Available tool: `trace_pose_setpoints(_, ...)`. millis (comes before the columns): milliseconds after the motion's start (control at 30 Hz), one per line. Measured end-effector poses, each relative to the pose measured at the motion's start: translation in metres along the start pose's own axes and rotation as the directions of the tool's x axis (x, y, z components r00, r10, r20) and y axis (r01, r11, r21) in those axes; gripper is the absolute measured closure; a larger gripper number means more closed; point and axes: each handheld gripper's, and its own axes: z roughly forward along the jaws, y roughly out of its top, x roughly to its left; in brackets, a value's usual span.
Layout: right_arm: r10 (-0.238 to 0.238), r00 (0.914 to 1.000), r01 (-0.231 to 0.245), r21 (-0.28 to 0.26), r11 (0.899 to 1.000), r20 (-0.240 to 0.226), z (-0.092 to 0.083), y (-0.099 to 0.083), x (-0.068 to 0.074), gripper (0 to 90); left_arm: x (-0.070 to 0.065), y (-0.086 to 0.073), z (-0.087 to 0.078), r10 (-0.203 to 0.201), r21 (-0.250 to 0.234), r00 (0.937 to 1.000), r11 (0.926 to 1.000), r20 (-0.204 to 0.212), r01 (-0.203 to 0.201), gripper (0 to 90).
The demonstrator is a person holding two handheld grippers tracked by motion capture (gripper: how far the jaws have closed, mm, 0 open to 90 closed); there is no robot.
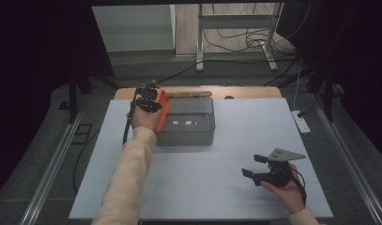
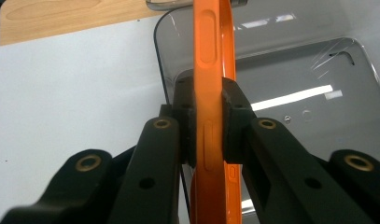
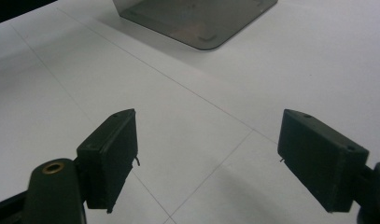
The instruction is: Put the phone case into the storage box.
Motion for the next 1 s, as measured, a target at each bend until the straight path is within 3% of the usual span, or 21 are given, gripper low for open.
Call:
trace_pose_setpoints(333, 0.001, 1.0, -0.001, 0.0, 1.0, -0.002, 0.001, 0.0, 0.0, 20.3, 0.005, -0.005, 0.007, -0.015, 0.006, 0.9999, 0.9999, 0.0, 0.015, 79.2)
trace_pose_setpoints(1000, 0.001, 1.0, -0.001, 0.005, 1.0, 0.003, 0.001, -0.001, 0.0, 20.3, 0.001, -0.007, 0.015, -0.003, 0.011, 0.9999, 0.9999, 0.016, 0.003, 79.2)
